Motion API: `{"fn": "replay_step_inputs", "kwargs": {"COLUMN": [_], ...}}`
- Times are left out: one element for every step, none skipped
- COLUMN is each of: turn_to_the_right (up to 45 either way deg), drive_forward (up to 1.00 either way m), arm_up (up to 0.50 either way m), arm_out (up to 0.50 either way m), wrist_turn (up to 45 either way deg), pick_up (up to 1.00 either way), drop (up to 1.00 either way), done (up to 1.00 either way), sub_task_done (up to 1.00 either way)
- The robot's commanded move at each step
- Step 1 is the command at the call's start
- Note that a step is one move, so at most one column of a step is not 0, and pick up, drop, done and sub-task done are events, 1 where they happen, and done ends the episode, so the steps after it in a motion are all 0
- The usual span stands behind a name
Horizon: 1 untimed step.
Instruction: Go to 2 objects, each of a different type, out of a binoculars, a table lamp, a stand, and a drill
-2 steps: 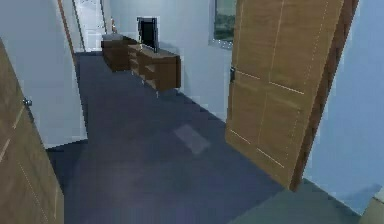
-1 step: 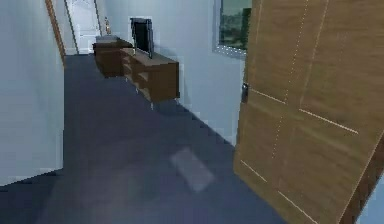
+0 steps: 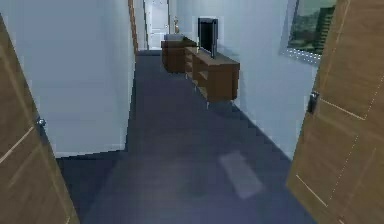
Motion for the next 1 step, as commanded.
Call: {"fn": "replay_step_inputs", "kwargs": {"turn_to_the_right": [0.0], "drive_forward": [1.0], "arm_up": [0.0], "arm_out": [0.0], "wrist_turn": [0.0], "pick_up": [0.0], "drop": [0.0], "done": [0.0], "sub_task_done": [0.0]}}
